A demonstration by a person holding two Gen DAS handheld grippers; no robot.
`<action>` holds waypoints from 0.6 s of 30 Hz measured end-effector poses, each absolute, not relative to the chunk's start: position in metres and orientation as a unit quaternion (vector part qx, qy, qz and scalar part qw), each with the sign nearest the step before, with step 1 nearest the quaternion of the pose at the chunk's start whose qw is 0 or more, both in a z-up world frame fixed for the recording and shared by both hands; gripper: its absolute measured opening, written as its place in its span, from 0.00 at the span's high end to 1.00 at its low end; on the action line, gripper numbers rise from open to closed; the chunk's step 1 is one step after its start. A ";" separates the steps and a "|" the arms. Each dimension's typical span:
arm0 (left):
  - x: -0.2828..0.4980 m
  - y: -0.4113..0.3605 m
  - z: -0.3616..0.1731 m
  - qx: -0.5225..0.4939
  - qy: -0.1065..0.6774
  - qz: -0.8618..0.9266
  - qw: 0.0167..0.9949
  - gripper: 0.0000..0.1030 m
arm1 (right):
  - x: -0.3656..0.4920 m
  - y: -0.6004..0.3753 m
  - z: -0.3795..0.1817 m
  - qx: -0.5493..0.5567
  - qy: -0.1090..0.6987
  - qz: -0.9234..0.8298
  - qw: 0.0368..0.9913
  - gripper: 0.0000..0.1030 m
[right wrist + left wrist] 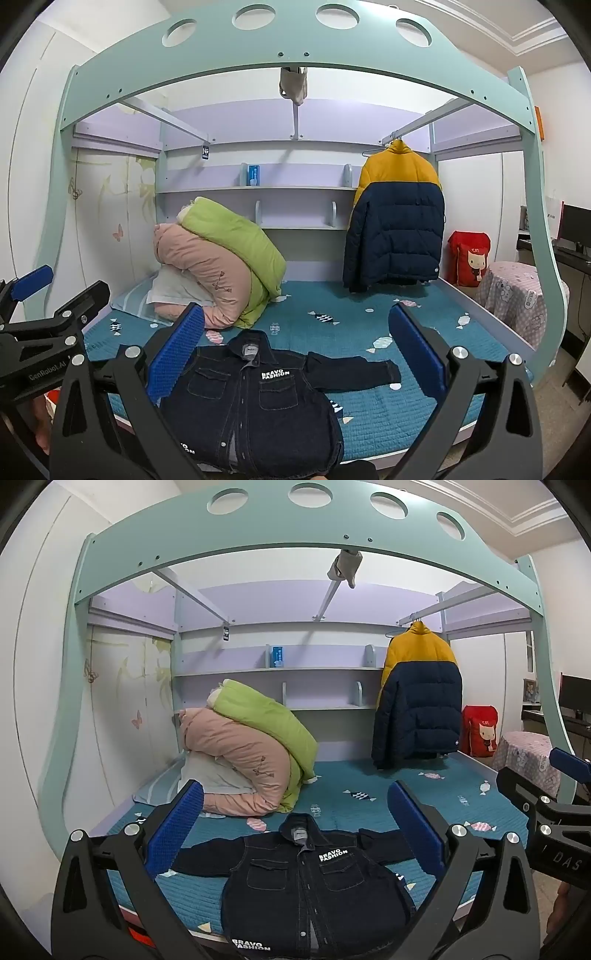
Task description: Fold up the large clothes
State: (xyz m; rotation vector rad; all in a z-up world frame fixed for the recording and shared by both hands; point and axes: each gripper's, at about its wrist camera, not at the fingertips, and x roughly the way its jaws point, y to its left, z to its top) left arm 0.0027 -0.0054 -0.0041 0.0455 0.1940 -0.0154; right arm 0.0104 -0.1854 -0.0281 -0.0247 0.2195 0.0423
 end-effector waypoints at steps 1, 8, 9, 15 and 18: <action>0.003 -0.006 -0.004 0.024 0.097 -0.007 0.995 0.03 | 0.009 -0.186 -0.029 -0.012 0.107 0.021 0.994 0.07; 0.001 -0.002 -0.005 0.015 0.093 -0.015 0.995 0.03 | 0.008 -0.184 -0.024 -0.010 0.104 0.024 0.994 0.07; 0.002 -0.002 -0.006 0.014 0.092 -0.014 0.996 0.03 | 0.008 -0.185 -0.023 -0.010 0.105 0.024 0.994 0.07; 0.010 0.006 -0.008 0.011 0.094 -0.014 0.995 0.03 | 0.016 -0.183 -0.025 -0.006 0.112 0.026 0.993 0.07; 0.013 0.008 -0.009 0.008 0.096 -0.018 0.995 0.03 | 0.020 -0.183 -0.027 -0.006 0.115 0.028 0.993 0.07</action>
